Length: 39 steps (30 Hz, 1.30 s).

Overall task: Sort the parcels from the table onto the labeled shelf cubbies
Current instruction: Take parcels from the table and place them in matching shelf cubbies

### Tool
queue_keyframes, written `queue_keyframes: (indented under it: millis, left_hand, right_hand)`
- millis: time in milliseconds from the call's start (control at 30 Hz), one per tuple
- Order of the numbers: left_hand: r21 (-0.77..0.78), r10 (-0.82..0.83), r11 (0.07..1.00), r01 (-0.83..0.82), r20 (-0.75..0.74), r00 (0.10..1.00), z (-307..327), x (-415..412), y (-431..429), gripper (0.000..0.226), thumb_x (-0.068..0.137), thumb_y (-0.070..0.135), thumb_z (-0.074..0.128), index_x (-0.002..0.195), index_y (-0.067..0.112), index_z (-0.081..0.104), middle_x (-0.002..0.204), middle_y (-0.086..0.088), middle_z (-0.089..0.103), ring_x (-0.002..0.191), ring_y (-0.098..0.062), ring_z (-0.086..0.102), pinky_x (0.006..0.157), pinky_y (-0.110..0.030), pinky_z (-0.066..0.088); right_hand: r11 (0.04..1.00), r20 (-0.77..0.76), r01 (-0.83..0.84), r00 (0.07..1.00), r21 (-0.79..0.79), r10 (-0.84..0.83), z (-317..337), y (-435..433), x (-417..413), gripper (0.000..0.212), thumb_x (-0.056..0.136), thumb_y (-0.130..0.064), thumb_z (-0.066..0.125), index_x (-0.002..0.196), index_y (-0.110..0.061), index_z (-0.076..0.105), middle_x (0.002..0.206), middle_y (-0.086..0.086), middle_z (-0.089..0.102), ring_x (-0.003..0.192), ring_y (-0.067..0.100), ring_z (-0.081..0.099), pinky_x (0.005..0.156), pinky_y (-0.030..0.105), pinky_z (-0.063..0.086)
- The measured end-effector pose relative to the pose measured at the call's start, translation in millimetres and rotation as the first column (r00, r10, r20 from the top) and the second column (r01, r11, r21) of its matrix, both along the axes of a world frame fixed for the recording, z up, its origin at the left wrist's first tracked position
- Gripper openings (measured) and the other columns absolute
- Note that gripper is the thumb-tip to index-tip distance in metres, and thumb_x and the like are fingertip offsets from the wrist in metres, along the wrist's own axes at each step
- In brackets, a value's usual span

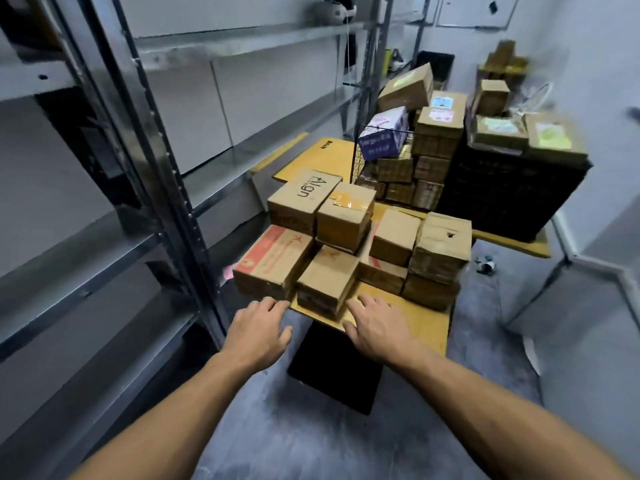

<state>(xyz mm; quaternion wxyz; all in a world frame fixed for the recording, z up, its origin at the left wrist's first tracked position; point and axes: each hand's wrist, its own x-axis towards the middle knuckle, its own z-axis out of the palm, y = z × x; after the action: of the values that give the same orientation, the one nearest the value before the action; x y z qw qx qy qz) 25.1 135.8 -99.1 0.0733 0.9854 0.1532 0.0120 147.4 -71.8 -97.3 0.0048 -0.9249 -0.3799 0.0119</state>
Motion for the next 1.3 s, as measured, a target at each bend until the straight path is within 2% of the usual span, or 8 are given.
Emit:
queue_keyframes:
  millis: [200, 400, 667, 833, 1000, 1200, 1300]
  left_hand:
    - [-0.034, 0.015, 0.999, -0.015, -0.025, 1.0, -14, 50, -16, 0.051, 0.093, 0.048, 0.041, 0.14, 0.03, 0.041, 0.131, 0.005, 0.051, 0.114, -0.021, 0.049, 0.095, -0.039, 0.041]
    - [-0.048, 0.007, 0.999, -0.01, -0.057, 0.998, -19, 95, 2, 0.048, 0.091, 0.048, 0.041, 0.136, 0.031, 0.043, 0.127, 0.005, 0.053, 0.114, -0.02, 0.05, 0.093, -0.039, 0.041]
    - [-0.06, -0.052, 0.997, 0.044, -0.139, 0.989, -34, 153, 31, 0.046, 0.092, 0.049, 0.037, 0.135, 0.033, 0.042, 0.123, 0.004, 0.052, 0.114, -0.021, 0.045, 0.101, -0.042, 0.034]
    - [0.066, -0.111, 0.99, 0.121, -0.132, 0.985, -40, 166, 33, 0.038, 0.092, 0.047, 0.034, 0.123, 0.03, 0.049, 0.117, 0.004, 0.056, 0.112, -0.023, 0.045, 0.106, -0.045, 0.023]
    - [0.148, -0.103, 0.981, 0.123, -0.137, 0.985, -46, 167, 30, 0.041, 0.09, 0.048, 0.035, 0.124, 0.028, 0.047, 0.115, 0.003, 0.057, 0.11, -0.024, 0.045, 0.104, -0.048, 0.024]
    - [0.1, -0.103, 0.989, 0.111, -0.083, 0.991, -51, 164, 23, 0.046, 0.089, 0.049, 0.037, 0.128, 0.027, 0.048, 0.121, 0.004, 0.056, 0.116, -0.024, 0.043, 0.109, -0.047, 0.023]
    - [-0.01, -0.109, 0.994, 0.109, -0.011, 0.994, -52, 159, 15, 0.045, 0.089, 0.046, 0.047, 0.13, 0.026, 0.051, 0.125, 0.003, 0.054, 0.118, -0.024, 0.042, 0.106, -0.04, 0.031]
  right_hand:
    - [0.999, -0.08, -0.038, 0.996, -0.007, 0.038, -19, -12, 46, 0.04, 0.099, -0.048, 0.042, 0.127, -0.021, 0.05, 0.123, 0.007, 0.055, 0.114, 0.031, 0.055, 0.086, 0.044, 0.051]
    - [0.999, -0.202, -0.008, 0.979, 0.033, 0.015, -29, 14, 79, 0.042, 0.1, -0.047, 0.043, 0.133, -0.021, 0.048, 0.132, 0.006, 0.054, 0.122, 0.029, 0.052, 0.097, 0.044, 0.049]
    - [0.976, -0.397, 0.197, 0.906, 0.088, -0.147, -46, 46, 102, 0.046, 0.101, -0.047, 0.043, 0.142, -0.026, 0.043, 0.136, 0.006, 0.05, 0.126, 0.028, 0.048, 0.104, 0.042, 0.045]
    - [0.951, -0.469, 0.282, 0.862, 0.124, -0.194, -64, 62, 109, 0.044, 0.101, -0.046, 0.046, 0.141, -0.028, 0.041, 0.134, 0.008, 0.05, 0.12, 0.032, 0.052, 0.099, 0.039, 0.046]
    - [0.898, -0.559, 0.396, 0.796, 0.193, -0.232, -81, 68, 103, 0.047, 0.1, -0.045, 0.049, 0.143, -0.031, 0.037, 0.134, 0.005, 0.052, 0.117, 0.028, 0.055, 0.095, 0.034, 0.045]
    - [0.813, -0.674, 0.512, 0.707, 0.278, -0.215, -87, 60, 98, 0.051, 0.101, -0.039, 0.051, 0.148, -0.036, 0.033, 0.141, 0.005, 0.051, 0.122, 0.024, 0.054, 0.099, 0.029, 0.04]
    - [0.763, -0.724, 0.565, 0.662, 0.313, -0.194, -85, 53, 96, 0.052, 0.1, -0.035, 0.054, 0.149, -0.033, 0.036, 0.142, 0.008, 0.051, 0.125, 0.024, 0.052, 0.102, 0.027, 0.038]
